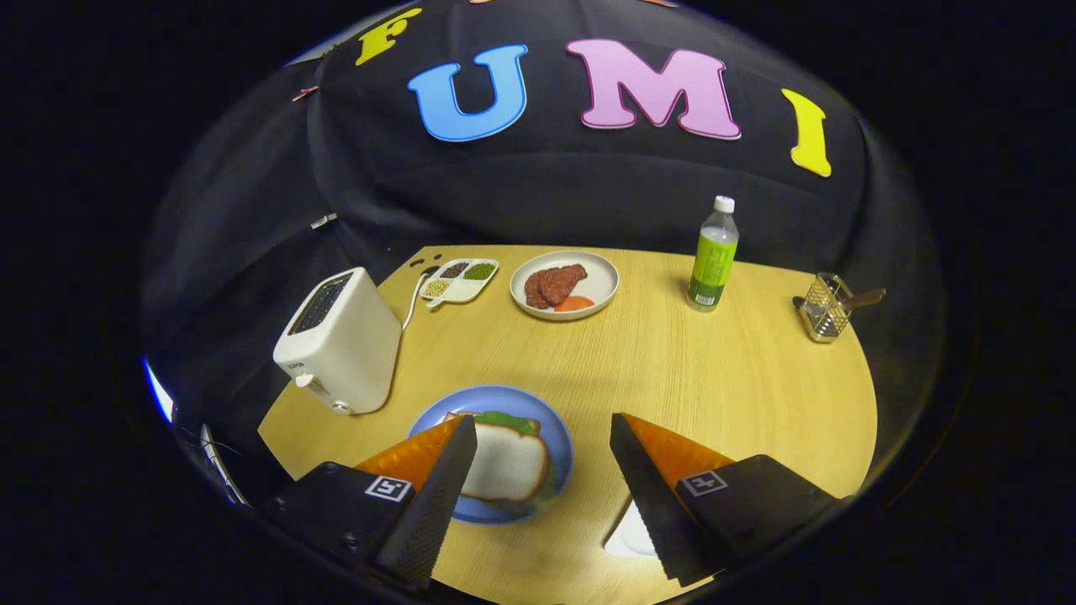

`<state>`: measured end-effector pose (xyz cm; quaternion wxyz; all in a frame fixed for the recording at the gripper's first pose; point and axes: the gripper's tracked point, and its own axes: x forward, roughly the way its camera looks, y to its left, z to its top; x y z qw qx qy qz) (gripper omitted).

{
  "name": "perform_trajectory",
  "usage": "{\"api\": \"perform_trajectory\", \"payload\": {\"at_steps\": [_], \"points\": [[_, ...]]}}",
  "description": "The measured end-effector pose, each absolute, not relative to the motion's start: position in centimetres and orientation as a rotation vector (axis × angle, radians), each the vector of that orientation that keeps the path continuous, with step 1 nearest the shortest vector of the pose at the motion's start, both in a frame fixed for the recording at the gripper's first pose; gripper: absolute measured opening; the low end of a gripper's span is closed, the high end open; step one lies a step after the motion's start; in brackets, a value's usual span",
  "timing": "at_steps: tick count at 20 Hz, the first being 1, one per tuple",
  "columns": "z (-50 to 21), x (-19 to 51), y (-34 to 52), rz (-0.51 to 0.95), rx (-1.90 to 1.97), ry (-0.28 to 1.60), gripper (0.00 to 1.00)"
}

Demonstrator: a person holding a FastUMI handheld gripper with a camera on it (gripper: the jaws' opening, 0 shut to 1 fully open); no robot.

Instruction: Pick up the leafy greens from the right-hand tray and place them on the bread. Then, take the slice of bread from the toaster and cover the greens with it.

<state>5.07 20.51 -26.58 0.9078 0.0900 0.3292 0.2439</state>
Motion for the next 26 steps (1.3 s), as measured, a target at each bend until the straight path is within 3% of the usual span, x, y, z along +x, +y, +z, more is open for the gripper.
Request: {"api": "perform_trajectory", "payload": {"at_steps": [10, 26], "points": [[-16.0, 4.6, 19.0, 0.484, 0.185, 0.474, 0.99], [-8.5, 2.0, 16.2, 0.45, 0.148, 0.303, 0.99]]}}
